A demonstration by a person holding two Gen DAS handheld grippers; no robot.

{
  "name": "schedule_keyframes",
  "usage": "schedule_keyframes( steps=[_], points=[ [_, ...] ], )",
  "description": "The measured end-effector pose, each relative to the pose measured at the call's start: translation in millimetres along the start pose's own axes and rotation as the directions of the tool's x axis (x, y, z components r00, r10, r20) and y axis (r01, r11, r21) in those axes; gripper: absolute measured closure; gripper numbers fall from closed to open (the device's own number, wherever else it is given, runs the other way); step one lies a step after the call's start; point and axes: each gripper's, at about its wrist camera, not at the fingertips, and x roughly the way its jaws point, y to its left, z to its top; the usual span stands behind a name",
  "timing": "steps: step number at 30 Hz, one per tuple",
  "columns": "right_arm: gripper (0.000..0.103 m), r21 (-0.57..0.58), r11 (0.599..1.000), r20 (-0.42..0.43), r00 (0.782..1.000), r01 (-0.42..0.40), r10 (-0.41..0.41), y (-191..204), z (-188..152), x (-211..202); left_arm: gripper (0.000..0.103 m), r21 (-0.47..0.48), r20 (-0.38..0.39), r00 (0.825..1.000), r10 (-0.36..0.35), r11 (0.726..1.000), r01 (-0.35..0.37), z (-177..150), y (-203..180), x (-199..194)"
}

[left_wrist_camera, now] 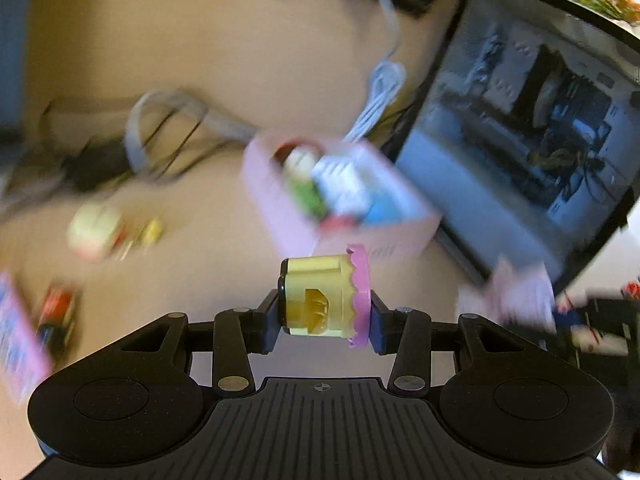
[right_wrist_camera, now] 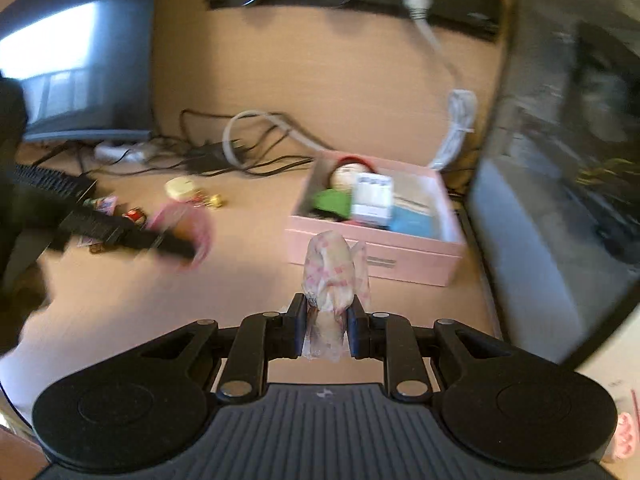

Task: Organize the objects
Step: 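Grasp the tissue-wrapped item with the right tool while the left tool holds the yellow-pink toy, then drop the yellow-pink toy in the box with the left tool while the right drops the tissue item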

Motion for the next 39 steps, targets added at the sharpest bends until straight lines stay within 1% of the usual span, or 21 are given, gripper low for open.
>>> schedule_keyframes(
  steps=[3,6,8,10,11,12,13,14,15,17,18,21,23,26,29,31,32,34,36,38,39],
  points=[
    [0.083,0.019,1.0,0.023,1.0,0.002,-0.002,-22,-4,-5,0.056,0.05,0.049,0.999,0.0,0.999,-0.002,44,-27,30],
    [0.083,0.028,1.0,0.047,0.999,-0.008,0.007,-40,-6,-2,0.056,0.095,0.094,0.995,-0.021,0.995,0.013,90,-51,63],
    [0.083,0.047,0.998,0.054,0.998,-0.028,0.026,-52,-7,5,0.056,0.117,0.122,0.993,-0.009,0.993,-0.005,119,-66,93],
    [0.083,0.063,0.997,0.054,0.998,-0.048,0.045,-59,-9,12,0.056,0.121,0.132,0.991,-0.014,0.993,-0.002,139,-75,123],
    [0.083,0.066,0.996,0.056,0.997,-0.059,0.056,-62,-9,15,0.056,0.12,0.123,0.992,-0.013,0.993,-0.002,146,-78,141],
    [0.083,0.068,0.995,0.057,0.996,-0.071,0.067,-65,-10,18,0.056,0.124,0.092,0.996,0.005,0.992,-0.017,152,-80,167],
    [0.083,0.069,0.994,0.055,0.996,-0.081,0.077,-67,-12,19,0.056,0.13,0.042,0.998,0.04,0.99,-0.045,154,-81,191],
    [0.083,0.069,0.993,0.051,0.995,-0.093,0.089,-69,-14,22,0.057,0.14,-0.011,0.996,0.094,0.986,-0.091,154,-81,218],
    [0.083,0.063,0.993,0.047,0.994,-0.102,0.099,-70,-16,25,0.06,0.154,-0.039,0.989,0.139,0.979,-0.132,151,-80,239],
    [0.083,0.043,0.994,0.043,0.994,-0.104,0.102,-71,-20,28,0.061,0.169,-0.042,0.977,0.209,0.965,-0.199,147,-78,263],
    [0.083,0.031,0.994,0.042,0.994,-0.102,0.101,-72,-22,29,0.061,0.155,-0.034,0.975,0.222,0.964,-0.214,147,-76,266],
    [0.083,0.027,0.994,0.035,0.994,-0.103,0.102,-79,-27,30,0.061,0.068,-0.027,0.978,0.208,0.976,-0.206,149,-67,261],
    [0.083,0.046,0.994,0.025,0.995,-0.101,0.1,-85,-27,35,0.061,0.011,0.019,0.982,0.188,0.982,-0.188,148,-59,240],
    [0.083,0.062,0.993,0.04,0.995,-0.099,0.096,-88,-21,39,0.061,-0.074,0.066,0.988,0.139,0.988,-0.134,136,-42,194],
    [0.083,0.065,0.992,0.082,0.991,-0.109,0.103,-88,-2,46,0.061,-0.126,0.088,0.987,0.136,0.984,-0.124,106,-21,143],
    [0.083,0.08,0.989,0.109,0.987,-0.127,0.118,-87,19,54,0.063,-0.164,0.067,0.987,0.147,0.977,-0.135,82,-8,112],
    [0.083,0.091,0.984,0.122,0.983,-0.151,0.139,-86,32,63,0.063,-0.173,0.049,0.987,0.152,0.975,-0.141,75,-2,103],
    [0.083,0.109,0.976,0.129,0.976,-0.187,0.173,-83,58,83,0.063,-0.195,0.013,0.985,0.172,0.967,-0.167,47,8,79],
    [0.083,0.146,0.961,0.102,0.97,-0.235,0.222,-79,82,111,0.063,-0.227,-0.02,0.985,0.172,0.958,-0.173,22,15,55],
    [0.083,0.199,0.935,0.038,0.956,-0.294,0.292,-73,102,143,0.063,-0.255,-0.055,0.983,0.173,0.95,-0.181,-2,23,38],
    [0.083,0.223,0.925,0.002,0.95,-0.306,0.314,-70,109,159,0.063,-0.264,-0.066,0.981,0.183,0.945,-0.194,-12,26,29]
  ],
)
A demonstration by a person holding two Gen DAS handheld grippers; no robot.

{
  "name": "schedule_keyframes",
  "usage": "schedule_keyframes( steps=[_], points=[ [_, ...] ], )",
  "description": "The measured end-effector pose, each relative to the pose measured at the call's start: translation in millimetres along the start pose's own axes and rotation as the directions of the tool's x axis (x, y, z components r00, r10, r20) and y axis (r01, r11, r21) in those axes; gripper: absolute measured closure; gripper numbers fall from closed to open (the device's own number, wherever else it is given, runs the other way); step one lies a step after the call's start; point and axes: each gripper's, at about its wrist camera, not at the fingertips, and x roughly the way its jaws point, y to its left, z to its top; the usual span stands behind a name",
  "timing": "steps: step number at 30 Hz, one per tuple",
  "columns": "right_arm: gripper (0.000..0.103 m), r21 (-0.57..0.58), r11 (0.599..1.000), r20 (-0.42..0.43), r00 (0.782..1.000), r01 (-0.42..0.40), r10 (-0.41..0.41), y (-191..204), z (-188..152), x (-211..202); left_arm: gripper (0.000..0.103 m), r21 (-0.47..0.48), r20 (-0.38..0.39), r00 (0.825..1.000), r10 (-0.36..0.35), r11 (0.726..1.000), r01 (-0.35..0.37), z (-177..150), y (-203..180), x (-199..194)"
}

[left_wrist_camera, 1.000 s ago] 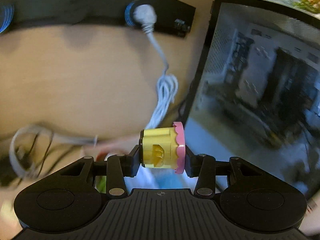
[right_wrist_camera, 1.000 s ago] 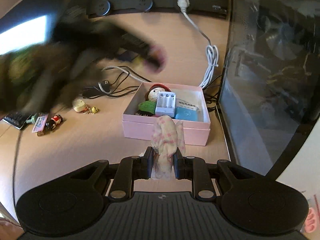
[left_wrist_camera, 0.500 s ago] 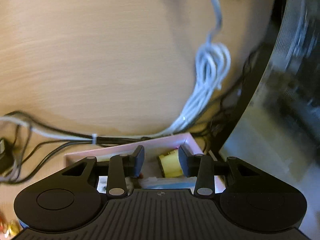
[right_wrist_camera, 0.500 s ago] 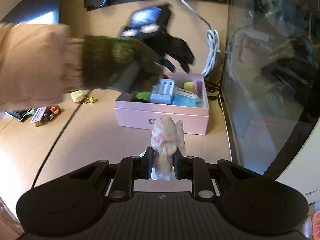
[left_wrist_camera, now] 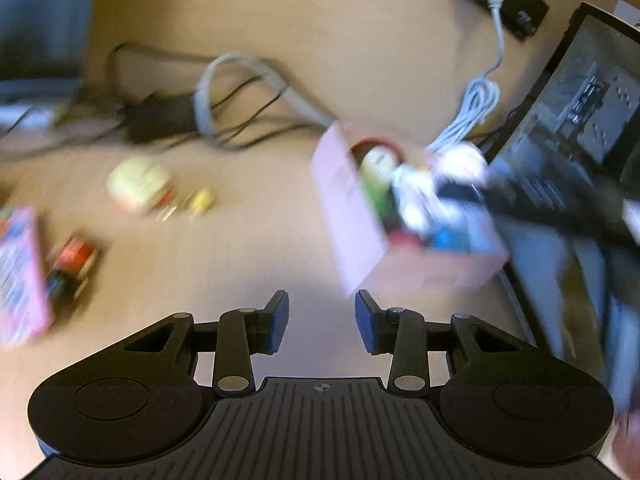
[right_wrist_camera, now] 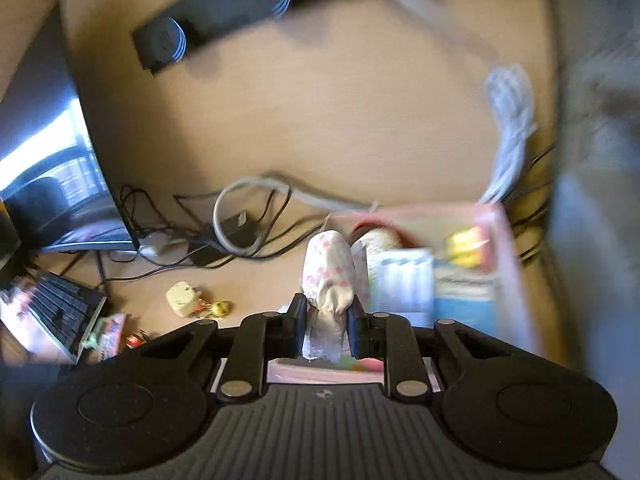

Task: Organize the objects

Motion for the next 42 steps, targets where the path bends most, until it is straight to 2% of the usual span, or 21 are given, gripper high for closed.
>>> schedule_keyframes(
  steps=[3,6,9,11,12,13,15,17,19,21,22,24,26,28,29,32,35,37,40,42],
  points=[
    [0.083,0.008,1.0,-0.127,0.992,0.027,-0.026,4,11,47,0.063,-0.044,-0.013,0.999,0.04,0.998,-0.041,-25,26,-26],
    [0.083,0.001,0.996,-0.221,0.971,0.088,-0.086,5,6,79,0.063,-0.095,-0.015,0.997,0.08,0.992,-0.081,-39,51,-45],
    [0.083,0.032,0.994,-0.297,0.951,0.105,-0.091,-1,-3,99,0.063,-0.13,-0.007,0.993,0.118,0.985,-0.118,-45,72,-59],
    [0.082,0.032,0.994,-0.291,0.953,0.102,-0.088,-1,-5,99,0.063,-0.147,-0.007,0.99,0.138,0.979,-0.137,-47,82,-64],
    [0.075,0.045,0.994,-0.291,0.953,0.098,-0.081,-1,-5,96,0.063,-0.151,-0.007,0.989,0.148,0.977,-0.147,-48,87,-67],
    [0.059,0.061,0.994,-0.286,0.956,0.091,-0.07,-2,-3,91,0.063,-0.154,-0.004,0.987,0.16,0.975,-0.159,-48,90,-69],
    [0.042,0.086,0.992,-0.226,0.972,0.092,-0.071,-5,0,68,0.063,-0.16,0.011,0.982,0.186,0.97,-0.182,-49,96,-73],
    [0.04,0.096,0.992,-0.16,0.985,0.086,-0.069,-5,1,43,0.063,-0.173,0.03,0.976,0.215,0.963,-0.207,-49,101,-77],
    [0.033,0.099,0.99,-0.107,0.99,0.101,-0.091,-5,1,17,0.063,-0.195,0.06,0.959,0.276,0.946,-0.26,-48,107,-81],
    [0.026,0.069,0.988,-0.05,0.99,0.136,-0.133,2,-5,-5,0.063,-0.231,0.099,0.932,0.349,0.919,-0.32,-42,115,-85],
    [0.024,0.045,0.986,-0.027,0.987,0.158,-0.157,7,-9,-11,0.063,-0.255,0.124,0.916,0.382,0.904,-0.343,-37,119,-88],
    [0.019,-0.026,0.979,0.017,0.979,0.205,-0.204,23,-24,-22,0.063,-0.287,0.166,0.899,0.406,0.892,-0.35,-24,129,-88],
    [0.016,-0.083,0.969,0.045,0.972,0.232,-0.229,36,-38,-31,0.063,-0.285,0.164,0.9,0.403,0.893,-0.348,-11,136,-78],
    [0.016,-0.131,0.965,0.043,0.974,0.227,-0.223,53,-56,-34,0.063,-0.26,0.141,0.908,0.395,0.9,-0.351,3,140,-61],
    [0.016,-0.156,0.964,0.034,0.977,0.214,-0.211,61,-65,-34,0.062,-0.246,0.126,0.906,0.405,0.897,-0.367,8,142,-51],
    [0.016,-0.234,0.954,0.007,0.982,0.187,-0.191,85,-89,-32,0.062,-0.234,0.056,0.88,0.471,0.863,-0.447,18,153,-25],
    [0.013,-0.309,0.939,-0.014,0.987,0.15,-0.162,104,-111,-35,0.061,-0.182,0.048,0.849,0.526,0.84,-0.51,27,154,-11],
    [0.0,-0.347,0.929,-0.018,0.989,0.132,-0.147,113,-122,-40,0.061,-0.153,0.026,0.832,0.554,0.825,-0.544,32,154,-2],
    [0.0,-0.399,0.909,-0.032,0.988,0.123,-0.148,123,-134,-43,0.062,-0.168,-0.05,0.828,0.559,0.812,-0.559,34,164,10],
    [0.0,-0.433,0.892,-0.037,0.986,0.132,-0.163,127,-140,-44,0.064,-0.185,-0.043,0.828,0.56,0.81,-0.557,31,165,8]
  ],
)
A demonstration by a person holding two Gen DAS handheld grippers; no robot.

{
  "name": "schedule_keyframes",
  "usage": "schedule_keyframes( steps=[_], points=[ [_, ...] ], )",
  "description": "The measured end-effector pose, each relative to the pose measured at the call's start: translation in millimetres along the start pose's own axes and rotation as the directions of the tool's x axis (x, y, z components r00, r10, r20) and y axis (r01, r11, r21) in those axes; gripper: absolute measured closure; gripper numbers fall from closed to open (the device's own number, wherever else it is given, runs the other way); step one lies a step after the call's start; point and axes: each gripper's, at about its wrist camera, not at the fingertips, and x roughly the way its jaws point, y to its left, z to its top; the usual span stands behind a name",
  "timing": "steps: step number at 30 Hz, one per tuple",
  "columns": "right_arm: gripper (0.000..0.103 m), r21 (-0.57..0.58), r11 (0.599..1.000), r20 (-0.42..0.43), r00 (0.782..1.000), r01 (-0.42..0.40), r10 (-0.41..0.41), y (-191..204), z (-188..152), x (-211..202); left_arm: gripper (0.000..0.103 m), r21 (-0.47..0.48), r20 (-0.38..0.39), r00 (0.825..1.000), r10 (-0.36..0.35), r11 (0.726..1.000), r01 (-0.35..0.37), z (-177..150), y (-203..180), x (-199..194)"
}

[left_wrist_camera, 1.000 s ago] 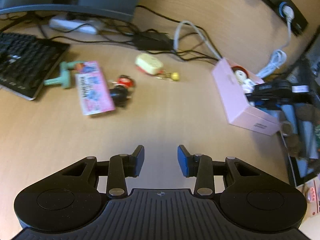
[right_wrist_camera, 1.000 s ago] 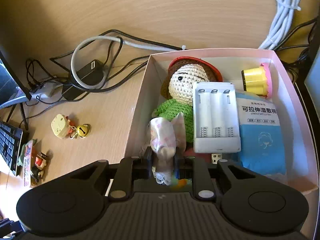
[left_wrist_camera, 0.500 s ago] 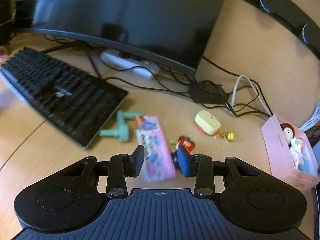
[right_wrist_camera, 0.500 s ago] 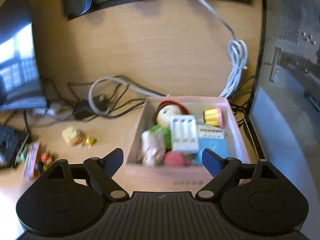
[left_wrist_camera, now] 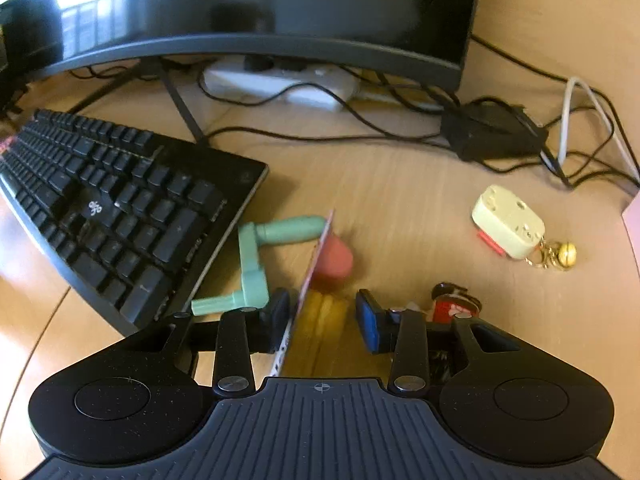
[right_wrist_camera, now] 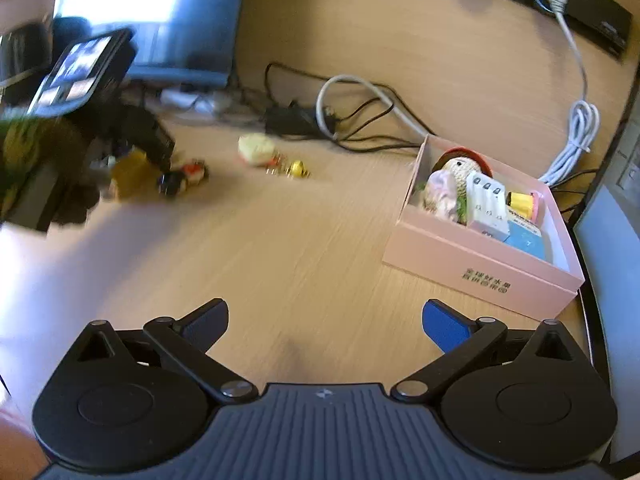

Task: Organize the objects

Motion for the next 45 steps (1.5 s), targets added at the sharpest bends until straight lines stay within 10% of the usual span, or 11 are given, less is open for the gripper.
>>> schedule_keyframes(
  steps=[6,15,22,31,39,43,45],
  points=[
    [0.0,-0.013,0.999,0.079,0.996,0.029,-0.028,4,-2,-4,0.072,-0.086,0.001,0.992,-0.129,0.988,0.129,-25,22,-23],
    [0.0,-0.117,0.983,0.103,0.983,-0.142,0.154,53,61,39,0.073,-0.083,-0.05,0.956,-0.288,0.955,0.283,-95,79,-78],
    [0.056,-0.119,0.93,0.056,0.933,-0.346,0.355,143,141,120,0.073,-0.011,-0.065,0.955,-0.288,0.957,0.288,-107,109,-91],
    [0.089,-0.002,0.92,-0.084,0.917,-0.391,0.389,186,164,194,0.074,0.049,-0.07,0.937,-0.342,0.937,0.346,-100,122,-85],
    [0.088,-0.019,0.976,-0.079,0.973,-0.218,0.216,115,111,137,0.074,0.019,-0.072,0.896,-0.439,0.897,0.441,-83,112,-65],
    [0.042,-0.093,0.991,0.032,0.994,-0.1,0.104,92,115,110,0.074,0.05,-0.085,0.878,-0.472,0.878,0.477,-79,94,-60],
    [0.04,-0.085,0.996,0.044,0.998,-0.041,0.044,89,124,119,0.074,0.072,-0.093,0.872,-0.48,0.871,0.487,-79,86,-59]
  ],
)
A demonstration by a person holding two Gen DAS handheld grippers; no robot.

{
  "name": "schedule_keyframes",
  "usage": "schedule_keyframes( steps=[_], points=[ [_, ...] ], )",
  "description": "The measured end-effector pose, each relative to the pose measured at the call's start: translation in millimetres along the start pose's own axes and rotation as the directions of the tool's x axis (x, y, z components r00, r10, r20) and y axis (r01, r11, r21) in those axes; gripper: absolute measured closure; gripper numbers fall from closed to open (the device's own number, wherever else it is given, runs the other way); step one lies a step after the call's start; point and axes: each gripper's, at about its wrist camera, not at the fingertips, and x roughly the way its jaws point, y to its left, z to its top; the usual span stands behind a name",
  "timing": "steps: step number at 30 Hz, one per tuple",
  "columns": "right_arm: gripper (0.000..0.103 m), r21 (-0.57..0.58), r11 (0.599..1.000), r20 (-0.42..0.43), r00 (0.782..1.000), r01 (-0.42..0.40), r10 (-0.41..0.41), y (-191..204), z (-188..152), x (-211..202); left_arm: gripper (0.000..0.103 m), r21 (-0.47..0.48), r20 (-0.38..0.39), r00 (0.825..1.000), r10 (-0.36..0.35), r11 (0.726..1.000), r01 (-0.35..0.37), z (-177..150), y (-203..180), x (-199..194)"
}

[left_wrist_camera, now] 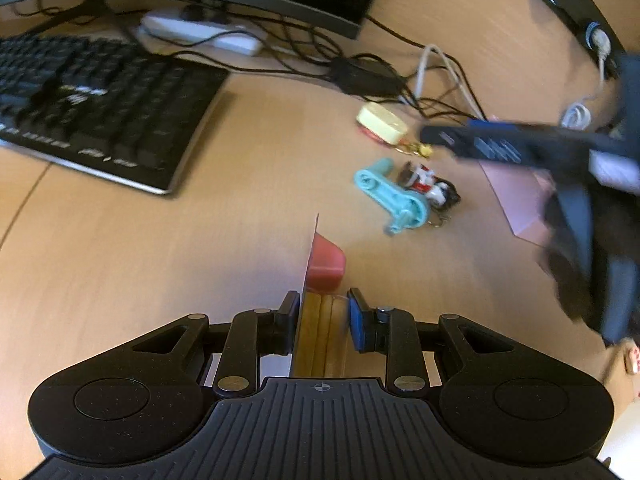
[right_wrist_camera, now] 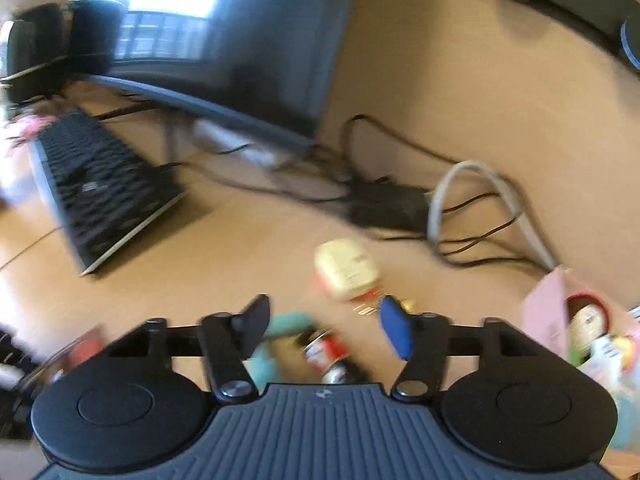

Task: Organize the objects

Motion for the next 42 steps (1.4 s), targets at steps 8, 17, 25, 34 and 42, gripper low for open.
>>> schedule_keyframes(
  steps=[8,17,25,34,42],
  points=[
    [0.035,0.109,0.991,-0.084,0.994,0.072,-0.063,1,24,89,0.074,0.067,-0.008,1.0,0.005,0.998,-0.004,-3,-8,0],
    [0.052,0.108,0.993,-0.092,0.995,0.056,-0.046,-25,10,53,0.074,0.068,-0.021,0.999,-0.04,0.997,0.041,-6,-15,1],
    [0.052,0.058,0.993,-0.05,0.994,0.105,-0.102,-66,-48,-82,0.074,0.162,-0.088,0.995,-0.056,0.984,0.069,-15,-69,10],
    [0.052,-0.008,0.985,-0.113,0.978,0.173,-0.173,-73,-145,-133,0.074,0.322,-0.085,0.99,-0.113,0.937,0.135,-17,-160,12],
    [0.049,-0.049,0.989,-0.094,0.985,0.141,-0.145,-65,-178,-126,0.074,0.344,-0.118,0.988,-0.098,0.93,0.133,-27,-181,16]
  ],
)
